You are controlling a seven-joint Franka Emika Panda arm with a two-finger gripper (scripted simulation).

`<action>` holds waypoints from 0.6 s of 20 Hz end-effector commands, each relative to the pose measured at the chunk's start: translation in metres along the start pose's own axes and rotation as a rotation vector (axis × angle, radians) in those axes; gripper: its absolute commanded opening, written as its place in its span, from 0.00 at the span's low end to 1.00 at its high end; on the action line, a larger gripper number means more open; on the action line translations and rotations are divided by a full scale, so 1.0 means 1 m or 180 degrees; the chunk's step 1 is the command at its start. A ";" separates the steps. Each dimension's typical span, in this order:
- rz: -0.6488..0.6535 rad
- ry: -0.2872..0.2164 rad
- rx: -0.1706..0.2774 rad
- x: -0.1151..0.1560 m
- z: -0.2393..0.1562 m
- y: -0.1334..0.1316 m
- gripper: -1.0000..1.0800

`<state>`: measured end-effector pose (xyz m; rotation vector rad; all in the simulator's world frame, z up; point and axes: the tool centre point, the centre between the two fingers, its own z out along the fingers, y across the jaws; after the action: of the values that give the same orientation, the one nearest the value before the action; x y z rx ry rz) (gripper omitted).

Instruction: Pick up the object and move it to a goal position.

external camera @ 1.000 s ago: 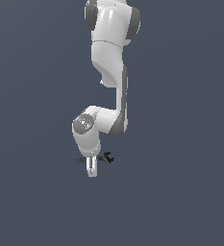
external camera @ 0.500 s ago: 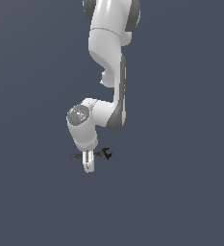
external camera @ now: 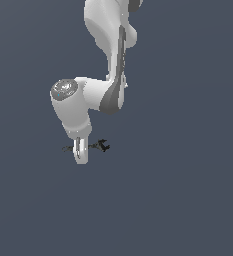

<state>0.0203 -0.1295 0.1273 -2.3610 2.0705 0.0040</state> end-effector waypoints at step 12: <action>0.0002 0.0002 0.0001 0.046 -0.150 0.048 0.00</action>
<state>-0.0167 -0.1762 0.2614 -2.3594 2.0713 0.0024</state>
